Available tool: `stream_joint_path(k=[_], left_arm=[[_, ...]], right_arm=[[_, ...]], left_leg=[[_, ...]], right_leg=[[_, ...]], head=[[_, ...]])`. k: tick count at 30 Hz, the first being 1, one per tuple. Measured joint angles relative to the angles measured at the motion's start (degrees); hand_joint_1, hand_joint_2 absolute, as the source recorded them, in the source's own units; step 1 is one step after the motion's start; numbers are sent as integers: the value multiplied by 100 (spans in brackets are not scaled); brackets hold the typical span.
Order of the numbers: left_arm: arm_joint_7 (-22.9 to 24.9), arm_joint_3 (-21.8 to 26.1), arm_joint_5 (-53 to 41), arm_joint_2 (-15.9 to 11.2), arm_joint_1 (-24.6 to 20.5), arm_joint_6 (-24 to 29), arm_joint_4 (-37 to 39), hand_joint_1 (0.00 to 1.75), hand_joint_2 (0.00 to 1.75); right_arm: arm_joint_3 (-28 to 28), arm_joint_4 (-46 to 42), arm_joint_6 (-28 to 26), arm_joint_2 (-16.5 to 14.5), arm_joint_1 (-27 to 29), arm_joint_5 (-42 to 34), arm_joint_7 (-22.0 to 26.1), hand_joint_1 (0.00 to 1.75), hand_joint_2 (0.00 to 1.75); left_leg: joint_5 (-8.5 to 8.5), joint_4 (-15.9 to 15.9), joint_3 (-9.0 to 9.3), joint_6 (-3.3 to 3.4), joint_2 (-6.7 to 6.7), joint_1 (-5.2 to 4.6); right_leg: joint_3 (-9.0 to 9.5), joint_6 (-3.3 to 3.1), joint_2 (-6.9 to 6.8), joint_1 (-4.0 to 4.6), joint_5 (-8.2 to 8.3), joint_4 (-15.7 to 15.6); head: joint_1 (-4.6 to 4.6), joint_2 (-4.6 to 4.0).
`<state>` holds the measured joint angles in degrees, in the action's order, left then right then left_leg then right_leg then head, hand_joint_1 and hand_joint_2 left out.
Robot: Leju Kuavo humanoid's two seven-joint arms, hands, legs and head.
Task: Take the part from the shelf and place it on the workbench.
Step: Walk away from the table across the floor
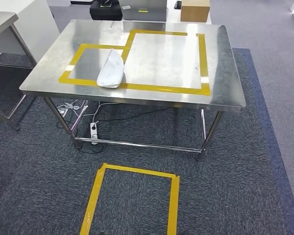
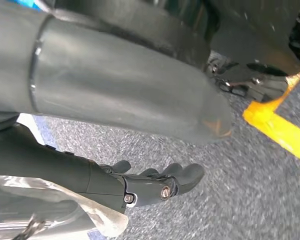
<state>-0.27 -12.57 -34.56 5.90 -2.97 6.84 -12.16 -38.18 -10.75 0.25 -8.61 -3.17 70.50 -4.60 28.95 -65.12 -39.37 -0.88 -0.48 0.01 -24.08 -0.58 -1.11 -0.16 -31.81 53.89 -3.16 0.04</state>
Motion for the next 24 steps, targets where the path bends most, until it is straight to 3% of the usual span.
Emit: stream_joint_path(k=[1,2,3,4,6,8,9,11,13,15,17,18,19,20,22,24], left_arm=[[2,-19,7,-8,2,23,4,0,0],[2,-29,13,-14,7,51,8,0,0],[4,-35,16,-17,17,80,13,0,0],[11,-40,16,-20,29,104,17,0,0],[51,-61,11,-24,41,124,24,0,0],[98,-78,22,-27,34,125,27,0,0],[114,-79,36,-28,34,134,30,0,0],[126,-79,44,-27,52,188,42,0,0],[130,-82,8,-22,68,254,52,0,0],[130,-87,-19,-10,64,285,54,0,0],[130,-89,-22,0,69,325,54,0,0],[130,-89,-14,2,79,372,55,0,0],[129,-87,-4,2,88,435,55,0,0],[125,-86,5,4,94,505,56,0,0],[114,-83,11,9,87,616,56,0,0],[104,-80,4,15,74,673,56,0,0]], right_arm=[[0,0,-12,0,6,-7,3,0,0],[-1,0,-25,0,11,-16,5,0,0],[-3,0,-37,0,15,-25,7,0,0],[-4,0,-44,0,15,-32,6,0,0],[-5,0,-44,-1,11,-33,0,0,0],[-5,1,-33,-3,8,-27,-10,0,0],[-5,2,-21,-4,1,-27,-14,0,0],[-5,2,19,-8,-29,-36,-25,0,0],[-7,2,54,-11,-52,-46,-32,0,0],[-7,3,70,-11,-40,-52,-33,0,0],[-8,5,78,-11,-9,-58,-37,0,0],[-8,6,78,-11,7,-68,-39,0,0],[-10,7,74,-11,17,-78,-39,0,0],[-12,7,67,-11,22,-89,-38,0,0],[-15,7,56,-11,22,-103,-34,0,0],[-16,8,61,-12,16,-108,-31,0,0]], left_leg=[[213,-374,-74,-33,1,16],[312,-675,-111,-59,3,31],[287,-798,-71,-74,9,45],[180,-712,63,-80,23,57],[-62,9,568,-60,168,62],[-127,655,950,32,368,14],[-101,774,996,85,417,-15],[-115,834,971,181,361,-32],[-163,896,943,269,263,-10],[-214,920,897,338,148,-7],[-244,906,842,359,12,-23],[-254,894,825,359,-63,-30],[-259,877,815,356,-139,-34],[-261,857,810,352,-218,-36],[-263,811,787,329,-364,-42],[-287,773,716,267,-489,-45]], right_leg=[[-45,-4,-59,1,35,6],[-95,1,-119,1,66,19],[-145,7,-179,1,88,37],[-189,14,-236,0,103,61],[-220,31,-349,2,108,109],[-229,76,-453,17,116,142],[-230,103,-499,24,124,148],[-235,170,-557,25,119,153],[-325,232,-353,9,-31,320],[-642,264,-37,-8,-391,968],[-1026,269,77,-12,-665,1739],[-1113,265,91,-12,-644,1889],[-1080,257,102,-12,-496,1783],[-944,242,138,-12,-262,1463],[-599,209,363,-27,109,675],[-438,192,529,-39,171,307]], head=[[5,0],[5,0],[7,1],[5,0],[7,0],[0,0],[4,1],[10,1],[-6,1],[-32,1],[-35,1],[-35,0],[-34,0],[-34,0],[-33,0],[-27,1]])
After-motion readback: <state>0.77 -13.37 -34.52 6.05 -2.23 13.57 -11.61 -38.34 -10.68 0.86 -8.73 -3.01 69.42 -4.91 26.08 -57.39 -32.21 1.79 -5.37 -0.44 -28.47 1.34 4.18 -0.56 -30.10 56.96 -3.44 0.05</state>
